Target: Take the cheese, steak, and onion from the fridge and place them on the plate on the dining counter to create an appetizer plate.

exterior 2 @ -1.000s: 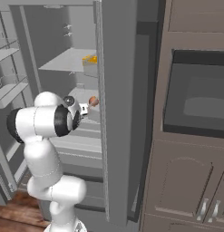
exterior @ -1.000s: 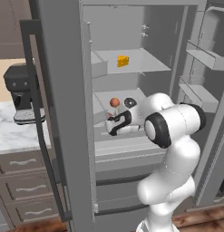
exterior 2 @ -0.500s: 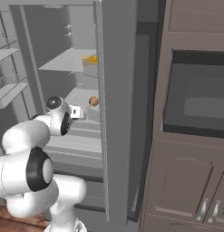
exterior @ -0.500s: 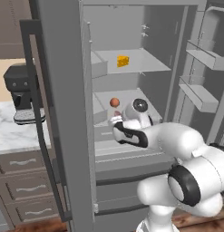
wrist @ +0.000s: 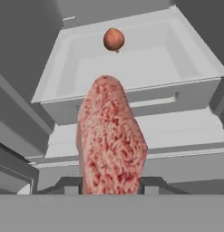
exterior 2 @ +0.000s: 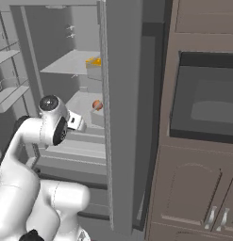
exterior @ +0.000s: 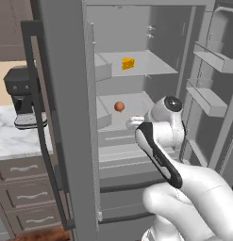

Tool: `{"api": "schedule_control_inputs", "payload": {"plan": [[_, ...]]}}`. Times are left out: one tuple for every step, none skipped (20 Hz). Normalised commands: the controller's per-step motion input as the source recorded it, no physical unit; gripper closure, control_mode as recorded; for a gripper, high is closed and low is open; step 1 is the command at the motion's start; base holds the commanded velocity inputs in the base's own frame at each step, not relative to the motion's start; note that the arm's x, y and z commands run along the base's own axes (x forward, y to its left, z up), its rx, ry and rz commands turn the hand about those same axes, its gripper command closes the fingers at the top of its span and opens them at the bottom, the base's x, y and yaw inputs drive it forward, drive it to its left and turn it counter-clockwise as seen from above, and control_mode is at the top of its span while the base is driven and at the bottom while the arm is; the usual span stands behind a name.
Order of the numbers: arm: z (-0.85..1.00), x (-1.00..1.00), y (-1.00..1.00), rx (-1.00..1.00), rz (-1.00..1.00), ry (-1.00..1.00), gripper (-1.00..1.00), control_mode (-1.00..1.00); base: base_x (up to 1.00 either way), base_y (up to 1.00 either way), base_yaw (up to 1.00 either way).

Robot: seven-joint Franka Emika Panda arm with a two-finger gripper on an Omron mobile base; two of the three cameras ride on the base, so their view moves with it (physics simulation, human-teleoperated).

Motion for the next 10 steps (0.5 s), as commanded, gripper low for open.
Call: {"api": "schedule_control_inputs", "payload": {"plan": [[0.61,-0.96,-0.01,0.01,-0.06,0.05,1.00,-1.00,0.00,0.00,0.00],[0.68,-0.88,0.00,0.00,-0.01,0.04,1.00,-1.00,0.00,0.00,0.00],[0.66,-0.91,0.00,0.00,0.00,0.05,1.00,-1.00,0.00,0.00,0.00],[0.59,-0.96,0.00,0.00,0.00,0.04,1.00,-1.00,0.00,0.00,0.00],[0.51,-1.00,0.00,0.00,0.00,0.04,1.00,-1.00,0.00,0.00,0.00],[0.69,-1.00,-0.03,0.00,0.00,0.00,1.00,-1.00,0.00,0.00,0.00],[0.74,-0.92,0.00,0.00,0.00,0.00,1.00,-1.00,0.00,0.00,0.00],[0.74,-0.79,0.00,0.00,0.00,0.01,1.00,-1.00,0.00,0.00,0.00],[0.74,-0.76,0.00,0.00,0.00,0.01,1.00,-1.00,0.00,0.00,0.00],[0.75,-0.74,-0.02,0.00,0.00,0.01,1.00,-1.00,0.00,0.00,0.00]]}}
